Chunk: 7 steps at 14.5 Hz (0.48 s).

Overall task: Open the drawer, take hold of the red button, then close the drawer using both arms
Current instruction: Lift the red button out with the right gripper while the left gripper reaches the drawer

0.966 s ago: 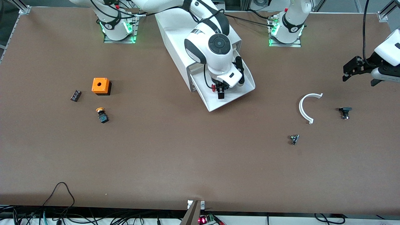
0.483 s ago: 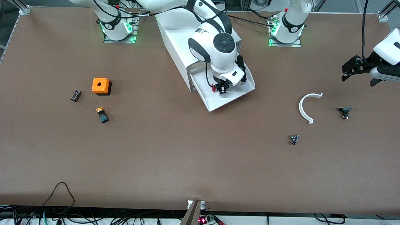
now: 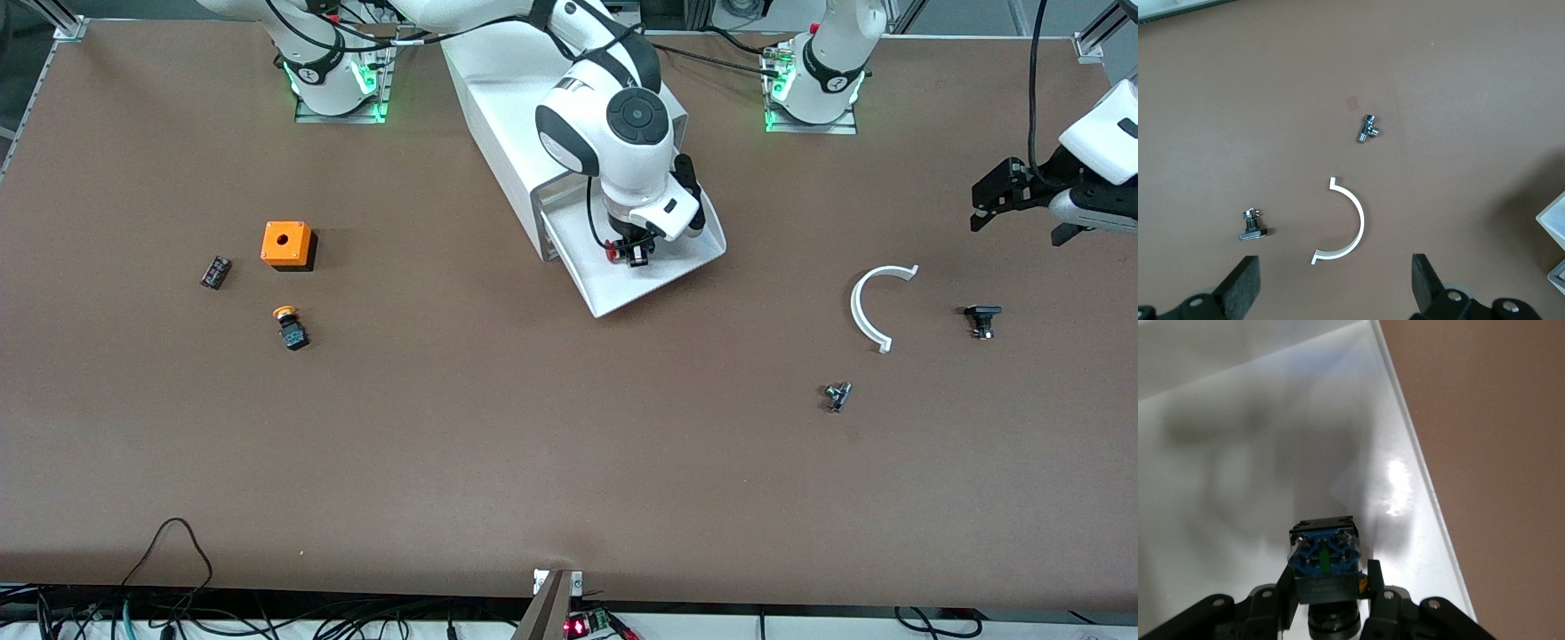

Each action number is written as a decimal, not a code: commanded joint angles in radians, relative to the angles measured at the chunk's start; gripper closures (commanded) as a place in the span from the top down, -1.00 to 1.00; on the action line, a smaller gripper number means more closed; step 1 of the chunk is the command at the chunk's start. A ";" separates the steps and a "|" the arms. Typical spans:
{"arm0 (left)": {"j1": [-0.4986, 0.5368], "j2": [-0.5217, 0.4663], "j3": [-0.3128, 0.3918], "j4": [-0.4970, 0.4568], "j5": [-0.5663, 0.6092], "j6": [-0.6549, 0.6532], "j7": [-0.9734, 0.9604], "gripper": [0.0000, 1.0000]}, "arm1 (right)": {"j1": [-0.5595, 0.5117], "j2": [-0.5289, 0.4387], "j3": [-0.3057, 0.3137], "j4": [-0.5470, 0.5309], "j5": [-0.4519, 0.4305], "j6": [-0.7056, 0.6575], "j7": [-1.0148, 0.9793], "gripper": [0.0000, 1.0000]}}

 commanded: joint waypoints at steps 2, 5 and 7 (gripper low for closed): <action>-0.018 0.026 -0.006 0.032 0.031 -0.012 -0.054 1.00 | -0.017 -0.121 -0.010 -0.015 -0.008 -0.021 0.028 -0.71; -0.053 0.071 -0.024 0.026 0.026 0.008 -0.181 1.00 | -0.110 -0.228 -0.016 -0.093 -0.007 0.000 0.169 -0.71; -0.062 0.118 -0.083 0.016 0.019 0.040 -0.305 1.00 | -0.146 -0.257 -0.069 -0.099 -0.020 0.007 0.246 -0.71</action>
